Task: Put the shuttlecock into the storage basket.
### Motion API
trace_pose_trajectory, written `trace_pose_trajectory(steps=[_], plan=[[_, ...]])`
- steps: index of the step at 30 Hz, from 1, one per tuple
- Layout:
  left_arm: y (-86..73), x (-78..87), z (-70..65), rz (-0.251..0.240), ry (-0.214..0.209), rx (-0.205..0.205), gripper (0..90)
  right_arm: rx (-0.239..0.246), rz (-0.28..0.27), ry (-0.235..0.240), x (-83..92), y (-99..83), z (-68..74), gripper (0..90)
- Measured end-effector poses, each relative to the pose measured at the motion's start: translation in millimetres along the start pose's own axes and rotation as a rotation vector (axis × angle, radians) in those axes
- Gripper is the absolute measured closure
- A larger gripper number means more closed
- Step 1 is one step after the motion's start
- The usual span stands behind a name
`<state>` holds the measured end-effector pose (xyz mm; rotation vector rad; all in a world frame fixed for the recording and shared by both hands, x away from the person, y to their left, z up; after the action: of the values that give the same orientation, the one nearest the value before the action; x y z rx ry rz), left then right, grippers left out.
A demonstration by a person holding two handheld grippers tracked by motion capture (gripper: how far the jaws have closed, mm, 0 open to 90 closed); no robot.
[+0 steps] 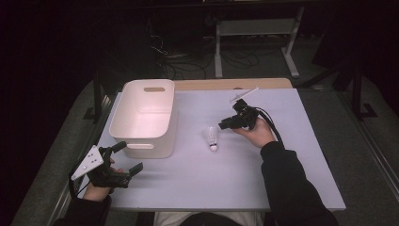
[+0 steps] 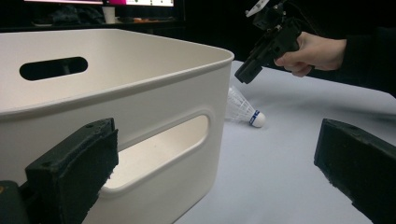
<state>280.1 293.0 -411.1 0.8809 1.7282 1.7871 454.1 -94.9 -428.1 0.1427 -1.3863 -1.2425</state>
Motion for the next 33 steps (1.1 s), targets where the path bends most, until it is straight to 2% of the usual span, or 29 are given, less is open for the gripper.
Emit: trace_pose_trajectory(steps=[5,9,13,15,24,33], plan=[[-0.2,-0.2,-0.1,0.001,0.0,0.001,0.0,0.002,0.025,-0.013,-5.2,-1.7,-1.0,82.9],[-0.1,-0.5,-0.3,0.0,-0.002,-0.001,0.0,-0.003,0.023,-0.025,-7.4,-1.9,-3.0,88.6],[-0.2,-0.4,-0.3,-0.001,-0.002,-0.001,0.0,-0.012,0.029,-0.036,-10.8,-2.9,-6.0,89.0],[-0.2,-0.5,-0.3,0.0,-0.003,-0.001,0.0,-0.019,0.039,-0.061,-13.9,-4.2,-10.0,89.1],[-0.2,-0.5,-0.3,0.0,-0.005,0.0,0.0,-0.069,0.034,-0.054,-23.0,-8.4,-19.1,89.1],[-0.1,0.1,0.0,0.001,-0.002,0.001,0.0,-0.072,0.031,-0.05,-28.6,-9.3,-19.8,89.1]])
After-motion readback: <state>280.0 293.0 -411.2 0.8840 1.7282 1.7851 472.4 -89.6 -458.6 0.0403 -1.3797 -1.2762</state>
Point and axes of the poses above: each handheld gripper's, and its own axes: x roughly backward along the jaws, y roughly out of its top, z roughly to its left, the point moved 4 cm from there along -x, roughly forward along the jaws, and after that the axes turned 4 degrees about -z, right-handed, at the moved point
